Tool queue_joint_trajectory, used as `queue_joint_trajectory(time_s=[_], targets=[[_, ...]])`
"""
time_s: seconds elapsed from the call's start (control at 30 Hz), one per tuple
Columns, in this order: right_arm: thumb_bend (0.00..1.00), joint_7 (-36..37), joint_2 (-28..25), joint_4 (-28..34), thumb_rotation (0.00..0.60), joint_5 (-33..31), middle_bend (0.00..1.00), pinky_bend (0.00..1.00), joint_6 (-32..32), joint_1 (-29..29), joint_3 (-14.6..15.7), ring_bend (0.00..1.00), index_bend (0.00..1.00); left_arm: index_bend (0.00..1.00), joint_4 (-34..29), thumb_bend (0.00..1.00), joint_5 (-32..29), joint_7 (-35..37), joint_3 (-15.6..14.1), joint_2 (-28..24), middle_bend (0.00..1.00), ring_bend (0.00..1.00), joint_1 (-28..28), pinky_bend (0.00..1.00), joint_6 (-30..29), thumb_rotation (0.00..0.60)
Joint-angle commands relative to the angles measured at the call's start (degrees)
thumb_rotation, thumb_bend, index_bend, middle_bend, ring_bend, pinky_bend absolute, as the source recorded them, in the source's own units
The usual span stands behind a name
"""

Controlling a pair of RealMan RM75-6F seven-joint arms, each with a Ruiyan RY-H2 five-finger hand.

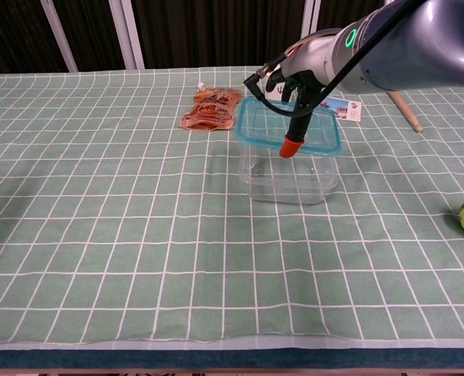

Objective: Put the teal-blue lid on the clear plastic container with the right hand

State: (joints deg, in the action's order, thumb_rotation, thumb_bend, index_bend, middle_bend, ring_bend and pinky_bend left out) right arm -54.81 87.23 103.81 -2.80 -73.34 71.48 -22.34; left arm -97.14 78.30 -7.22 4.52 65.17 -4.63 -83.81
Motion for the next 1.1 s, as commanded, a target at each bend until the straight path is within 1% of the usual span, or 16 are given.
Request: queue_joint_trajectory(time_s=[0.03, 0.2, 0.43, 0.57, 0.77, 0.93, 1.1], targets=[[0.22, 0.3, 0.8, -0.8, 0.600, 0.4, 0.42, 0.00, 0.3, -0.1, 0.3, 0.07, 0.00, 0.11, 0.0, 0.64, 0.0, 0.0, 0.0, 0.0, 0.00, 0.00, 0.0, 0.00, 0.0, 0.600], [0.22, 0.2, 2.3, -2.6, 0.600, 1.7, 0.42, 0.00, 0.4, -0.2, 1.5, 0.07, 0.00, 0.11, 0.0, 0.64, -0.2, 0.0, 0.0, -0.1, 0.00, 0.00, 0.0, 0.00, 0.1, 0.600], [0.22, 0.5, 3.5, -3.3, 0.600, 3.6, 0.42, 0.00, 1.4, -0.6, 2.1, 0.07, 0.00, 0.11, -0.1, 0.64, -0.4, -0.1, 0.0, -0.1, 0.00, 0.00, 0.0, 0.00, 0.3, 0.600], [0.22, 0.9, 4.4, -4.4, 0.600, 6.5, 0.42, 0.00, 2.9, -0.9, 3.2, 0.07, 0.00, 0.11, -0.2, 0.64, -0.4, -0.2, 0.0, -0.2, 0.00, 0.00, -0.1, 0.00, 0.3, 0.600], [0.22, 1.1, 4.4, -4.8, 0.600, 8.9, 0.42, 0.00, 4.9, -1.4, 4.3, 0.07, 0.00, 0.11, -0.2, 0.64, -0.7, -0.1, 0.0, -0.2, 0.00, 0.00, -0.1, 0.00, 0.4, 0.600], [0.22, 0.7, 4.5, -5.6, 0.600, 9.0, 0.42, 0.00, 5.2, -1.4, 4.7, 0.07, 0.00, 0.11, -0.1, 0.64, -0.7, -0.2, 0.0, -0.2, 0.00, 0.00, -0.1, 0.00, 0.5, 0.600], [0.22, -0.3, 5.1, -6.9, 0.600, 6.6, 0.42, 0.00, 4.5, -1.0, 4.4, 0.07, 0.00, 0.11, 0.1, 0.64, -1.0, -0.2, 0.1, -0.1, 0.00, 0.00, 0.0, 0.00, 0.4, 0.600]])
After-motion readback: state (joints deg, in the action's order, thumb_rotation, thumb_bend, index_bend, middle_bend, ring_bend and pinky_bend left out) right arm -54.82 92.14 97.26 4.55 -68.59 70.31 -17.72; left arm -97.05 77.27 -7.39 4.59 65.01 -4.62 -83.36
